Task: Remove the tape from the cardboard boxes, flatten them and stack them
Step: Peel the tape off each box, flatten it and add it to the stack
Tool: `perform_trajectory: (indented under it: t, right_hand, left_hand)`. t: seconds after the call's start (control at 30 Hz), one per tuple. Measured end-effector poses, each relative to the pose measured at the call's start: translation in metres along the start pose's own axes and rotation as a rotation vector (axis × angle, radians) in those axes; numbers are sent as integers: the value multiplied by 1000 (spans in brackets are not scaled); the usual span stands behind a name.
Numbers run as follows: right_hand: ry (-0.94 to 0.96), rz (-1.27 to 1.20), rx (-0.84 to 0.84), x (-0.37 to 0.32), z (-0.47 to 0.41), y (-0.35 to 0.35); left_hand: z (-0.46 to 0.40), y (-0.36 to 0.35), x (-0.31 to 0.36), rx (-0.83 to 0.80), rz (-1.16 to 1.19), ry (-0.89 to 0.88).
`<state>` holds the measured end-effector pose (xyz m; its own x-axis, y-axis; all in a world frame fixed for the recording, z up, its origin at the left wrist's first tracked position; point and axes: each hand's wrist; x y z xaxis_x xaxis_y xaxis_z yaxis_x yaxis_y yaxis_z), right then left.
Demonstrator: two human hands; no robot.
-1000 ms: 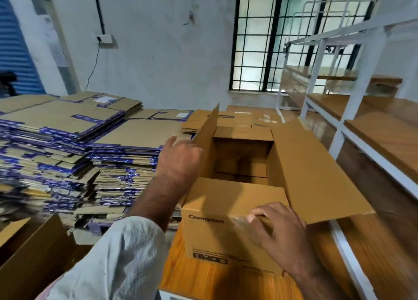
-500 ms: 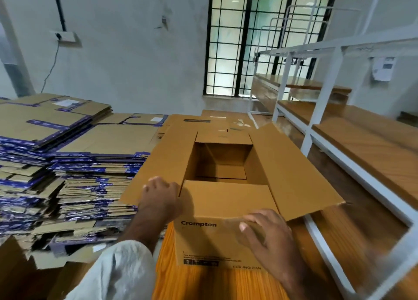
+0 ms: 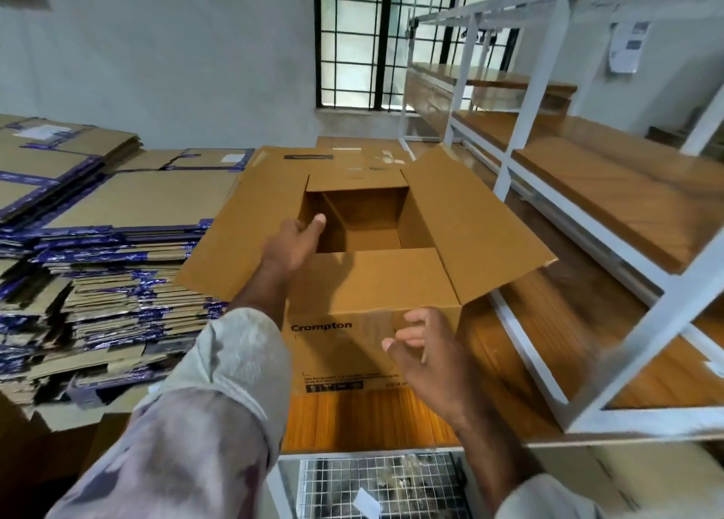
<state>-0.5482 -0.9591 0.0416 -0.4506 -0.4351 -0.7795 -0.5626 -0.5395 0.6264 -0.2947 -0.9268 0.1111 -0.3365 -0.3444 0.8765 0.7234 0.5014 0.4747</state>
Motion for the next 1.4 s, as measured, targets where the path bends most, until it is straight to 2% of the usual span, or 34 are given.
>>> perform_trajectory:
  t: [0.03, 0.1, 0.2, 0.27, 0.3, 0.4, 0.47, 0.53, 0.6, 0.67, 0.7, 0.77, 0.87, 0.93, 1.03, 1.13, 1.2, 1.27, 1.4]
  right_hand:
    - [9, 28, 20, -2, -1, 1]
    - [45, 87, 71, -6, -6, 1]
    - [74, 156, 84, -14, -15, 1]
    - [50, 170, 68, -18, -16, 1]
    - [46, 169, 69, -19, -16, 0]
    - [85, 230, 151, -19, -14, 1]
    - [107, 240, 253, -26, -11, 10]
    - [171, 176, 388, -43, -6, 27]
    - [273, 181, 548, -66, 0, 49]
    - [358, 292, 618, -87, 3, 69]
    - [354, 385, 573, -94, 3, 77]
    - [245, 531, 296, -103, -2, 88]
    - [-68, 550, -214, -104, -7, 75]
    - [-170, 656, -338, -90, -11, 56]
    - [-244, 785, -307, -61, -19, 28]
    - [-209, 887, -122, -35, -19, 2]
    - [-188, 925, -4, -25, -17, -15]
    - [-188, 881, 19, -24, -17, -22]
    - [-155, 768, -60, -41, -32, 10]
  left_hand:
    - [3, 1, 6, -6, 35, -61]
    - [6, 3, 15, -89, -79, -148]
    - [7, 4, 18, -290, -409, 4]
    - [3, 6, 12, -321, -650, 61]
    - [-1, 7, 10, -300, -692, 28]
    - [-6, 19, 17, -148, -533, -161]
    - [-2, 33, 33, -57, -424, -266]
    - [8, 50, 55, -31, -413, -354]
    - [22, 62, 72, -159, -477, -385]
    - [38, 64, 82, -427, -561, -293]
    - [45, 59, 84, -543, -611, -253]
    - [51, 41, 77, -670, -718, -252]
    - [54, 1, 52, -699, -810, -236]
    - [59, -27, 31, -684, -783, -189]
    - [72, -62, 4, -575, -804, -204]
    - [80, -81, -15, -336, -885, -264]
    - [82, -87, -22, -254, -900, -292]
    - [81, -88, -27, -244, -879, -315]
    - [73, -74, -37, -262, -822, -343]
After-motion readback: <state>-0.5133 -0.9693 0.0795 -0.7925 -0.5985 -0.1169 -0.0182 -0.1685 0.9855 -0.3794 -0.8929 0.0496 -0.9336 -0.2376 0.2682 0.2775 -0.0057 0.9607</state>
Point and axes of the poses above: each hand's wrist, its own z-axis away from the middle knuckle, its own y-axis out of the back of the hand, x = y × z, and after that the axes turned 10 degrees about -x, right-handed
